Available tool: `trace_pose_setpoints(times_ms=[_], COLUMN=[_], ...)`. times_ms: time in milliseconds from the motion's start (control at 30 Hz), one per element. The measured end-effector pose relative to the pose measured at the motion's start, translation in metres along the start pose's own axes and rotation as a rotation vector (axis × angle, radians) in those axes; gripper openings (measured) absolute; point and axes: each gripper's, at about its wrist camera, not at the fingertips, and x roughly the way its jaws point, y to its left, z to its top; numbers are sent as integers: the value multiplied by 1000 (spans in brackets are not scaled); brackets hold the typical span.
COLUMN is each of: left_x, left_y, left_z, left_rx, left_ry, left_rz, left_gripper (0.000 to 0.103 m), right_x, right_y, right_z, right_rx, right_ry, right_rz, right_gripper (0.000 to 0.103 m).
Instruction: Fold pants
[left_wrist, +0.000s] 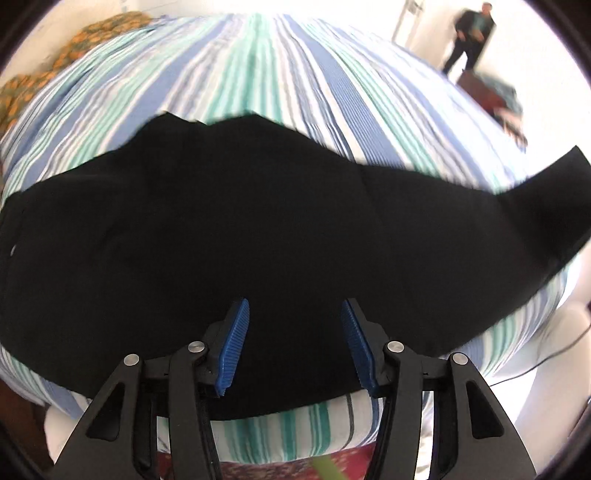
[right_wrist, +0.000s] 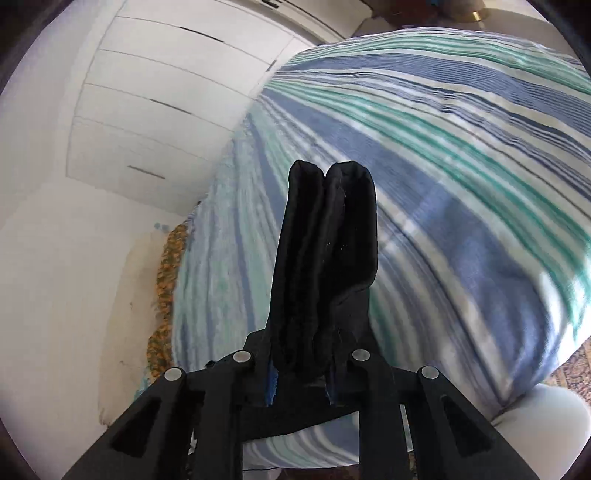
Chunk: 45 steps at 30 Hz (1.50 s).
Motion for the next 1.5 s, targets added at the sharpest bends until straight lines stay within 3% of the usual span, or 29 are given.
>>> trace_pose_setpoints(times_ms=[100,167,267,400,467,500,567,600,733,833,900,967,1000,1067,1133,1267,1400,1467,1500], left_x=[-33,-51,-68,-72,-69,-65,-61,-61,-49,-24,2,24,27,19,3,-28,0,17,20], left_y=[36,59,94,128,136,137,135,133,94,57,43,43,42,41,34,44,67,74,78], left_z=[13,17,20,14,10,8,3,1,13,28,35,35,32,33,39,51,43,30,27], left_rx=[-118,-170,-228,-282,-298,-308,-322,-322,-204,-78,-31,-47,-72,-104,-97,-56,-44,-52,-62], left_ry=[-93,-139,-174,-159,-138,-125,-110,-111,-96,-26,48,127,134,98,68,-17,30,50,43], left_rz=[-24,-25,6,44,24,14,-15,-39,-126,-119,-46,29,32,-17,-54,-53,54,63,53], left_gripper=[58,64,65,65,65,65,65,65,65,67,70,72,70,10,9,9,10,12,14], right_x=[36,75,143,234,272,288,295,285,214,164,142,132,129,125,124,129,167,205,232], right_y=[61,102,151,192,202,205,205,203,180,155,142,130,128,127,130,151,164,145,126], right_z=[-28,-55,-107,-192,-236,-255,-283,-286,-270,-256,-249,-242,-239,-225,-212,-182,-168,-173,-181], right_rx=[-26,-70,-138,-281,-411,-492,-654,-700,-812,-842,-838,-828,-809,-772,-777,-836,-842,-803,-776], right_ry=[70,127,203,314,404,465,505,487,307,179,123,87,73,44,22,44,145,262,359], right_rz=[162,231,293,300,267,216,131,128,86,2,-46,-75,-77,-69,-81,-65,12,7,-59], right_gripper=[20,20,20,21,31,44,49,49,78,79,79,79,79,79,79,79,76,67,59])
